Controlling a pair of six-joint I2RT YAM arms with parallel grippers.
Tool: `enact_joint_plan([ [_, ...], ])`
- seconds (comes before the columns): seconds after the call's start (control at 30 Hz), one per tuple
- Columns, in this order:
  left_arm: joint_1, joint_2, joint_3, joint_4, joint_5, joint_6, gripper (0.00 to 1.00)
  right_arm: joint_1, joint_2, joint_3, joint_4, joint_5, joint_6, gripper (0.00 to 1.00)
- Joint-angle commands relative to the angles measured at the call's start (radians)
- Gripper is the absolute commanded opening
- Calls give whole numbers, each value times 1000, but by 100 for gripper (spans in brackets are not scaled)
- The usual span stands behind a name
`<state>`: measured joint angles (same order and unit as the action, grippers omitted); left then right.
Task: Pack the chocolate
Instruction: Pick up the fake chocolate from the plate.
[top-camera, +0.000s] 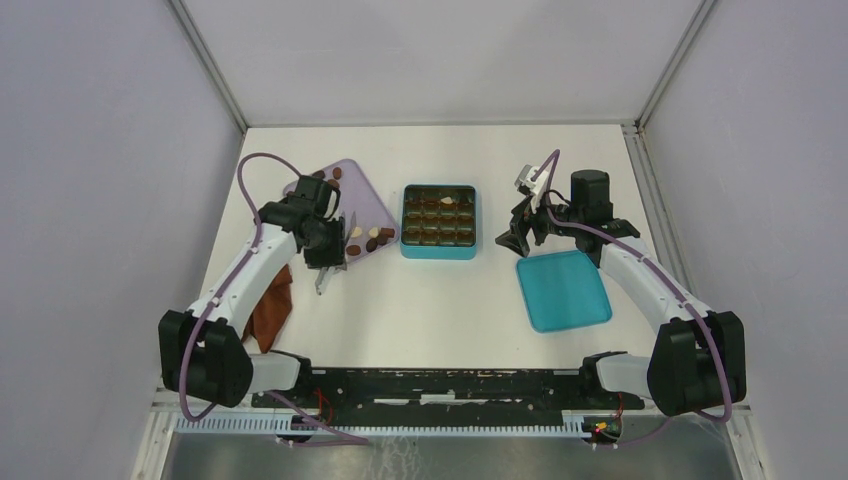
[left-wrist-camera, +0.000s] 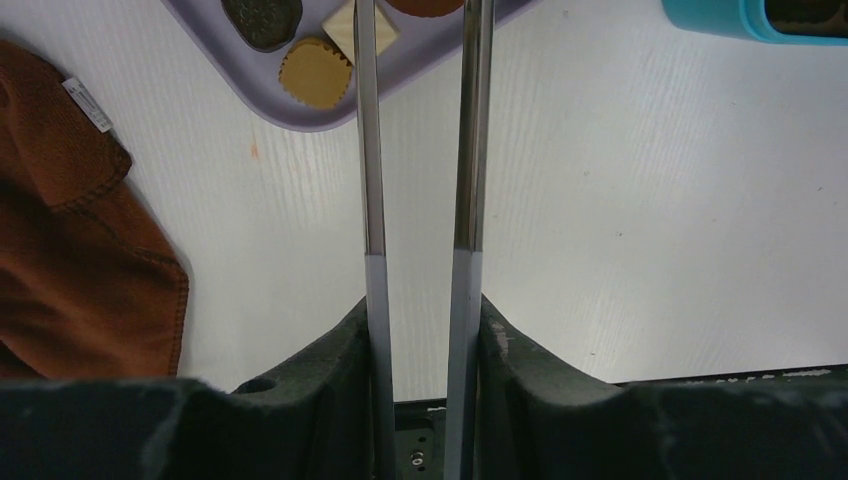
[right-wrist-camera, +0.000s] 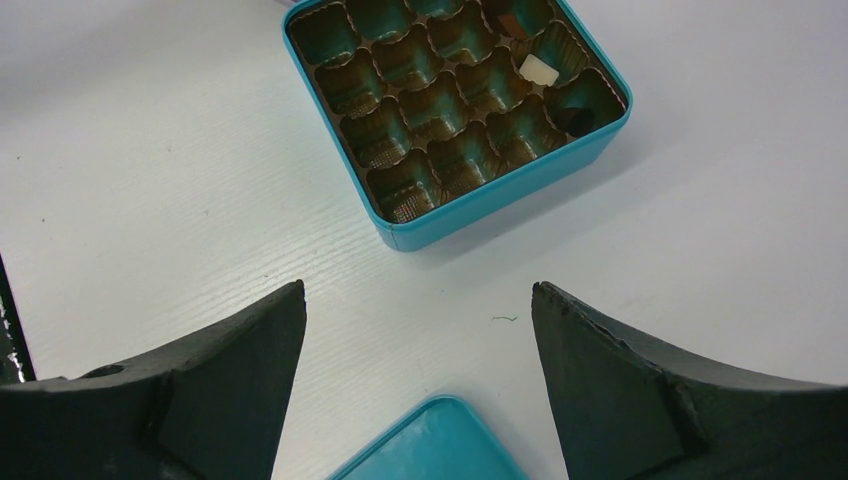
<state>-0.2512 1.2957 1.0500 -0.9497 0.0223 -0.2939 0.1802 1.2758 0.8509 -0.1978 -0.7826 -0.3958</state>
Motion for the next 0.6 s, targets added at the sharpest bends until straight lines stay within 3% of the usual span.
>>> enact_joint_plan([
  [0.0,12,37,63,-10,0,90,41,-4,-2,39,17,-22,-14,89],
  [0.57,16,110,100,-7,14,111,44,-4,5,40,15,-23,-17,89],
])
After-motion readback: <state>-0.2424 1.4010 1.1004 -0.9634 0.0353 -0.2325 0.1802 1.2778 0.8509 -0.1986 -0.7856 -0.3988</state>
